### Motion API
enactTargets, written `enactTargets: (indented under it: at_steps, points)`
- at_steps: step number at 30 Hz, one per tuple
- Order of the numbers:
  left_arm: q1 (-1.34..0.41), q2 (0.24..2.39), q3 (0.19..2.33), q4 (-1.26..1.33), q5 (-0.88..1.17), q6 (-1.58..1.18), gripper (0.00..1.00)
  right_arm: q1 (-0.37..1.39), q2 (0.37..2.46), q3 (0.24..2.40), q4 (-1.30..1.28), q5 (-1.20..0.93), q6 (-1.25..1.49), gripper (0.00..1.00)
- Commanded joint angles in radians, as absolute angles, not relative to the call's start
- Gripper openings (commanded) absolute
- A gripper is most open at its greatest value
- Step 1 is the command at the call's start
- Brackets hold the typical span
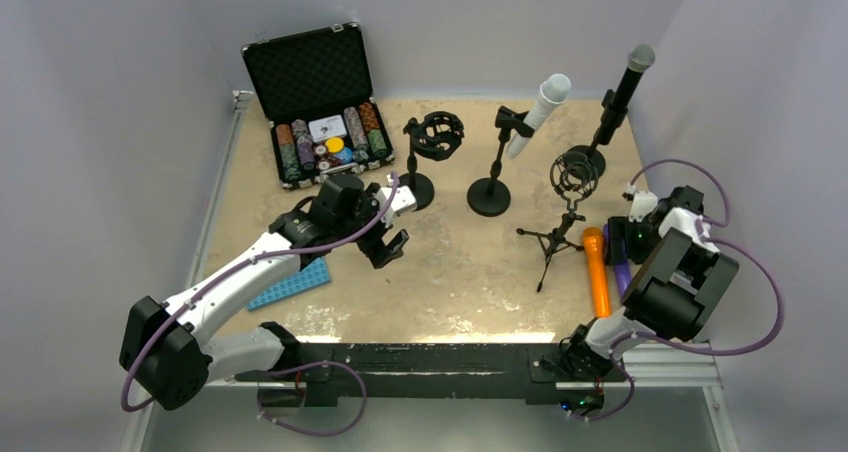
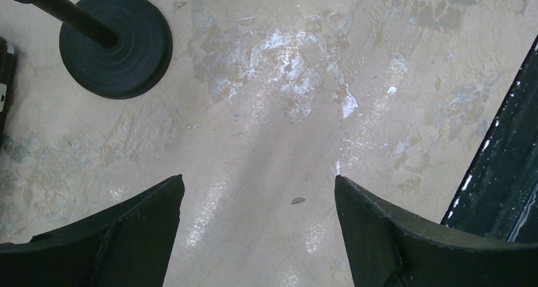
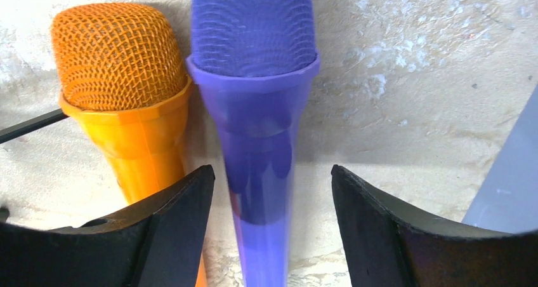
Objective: Remove the microphone from the stand
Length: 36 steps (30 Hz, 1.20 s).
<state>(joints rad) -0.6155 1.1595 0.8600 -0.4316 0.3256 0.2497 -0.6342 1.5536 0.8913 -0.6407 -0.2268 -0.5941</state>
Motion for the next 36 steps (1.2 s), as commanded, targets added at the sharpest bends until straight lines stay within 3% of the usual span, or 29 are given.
enactTargets:
  at_steps: [1, 5, 8, 14, 16, 21, 27, 36]
  points:
    - [-0.612, 1.137, 0.828, -0.343, 0.279, 0.223, 0.92, -0.633, 1.497, 0.896, -0.668, -0.232, -0.575, 0.72]
    - [-0.612, 1.093, 0.769, -0.218, 0.166, 0.167, 0.95, -0.634, 1.444, 0.908, -0.712, -0.241, -0.566, 0.72]
    - [-0.612, 1.047, 0.692, -0.047, 0.19, 0.189, 0.93, -0.634, 1.372, 0.919, -0.774, -0.249, -0.569, 0.72]
    - [-0.589, 1.09, 0.652, 0.2, 0.062, 0.107, 0.95, -0.634, 1.143, 1.008, -0.937, -0.346, -0.54, 0.73]
    - [-0.58, 1.105, 0.634, 0.276, 0.099, 0.164, 0.95, -0.634, 1.049, 1.051, -0.951, -0.387, -0.494, 0.86]
    - [-0.531, 1.245, 0.732, 0.319, 0.174, 0.221, 0.93, -0.628, 0.823, 1.116, -0.939, -0.586, -0.475, 0.92]
    - [-0.504, 1.407, 0.826, 0.419, 0.298, 0.194, 0.88, -0.61, 0.794, 1.279, -1.08, -0.734, -0.403, 0.96]
    - [-0.49, 1.59, 0.894, 0.59, 0.318, 0.148, 0.82, -0.591, 0.775, 1.441, -1.15, -0.752, -0.216, 0.99]
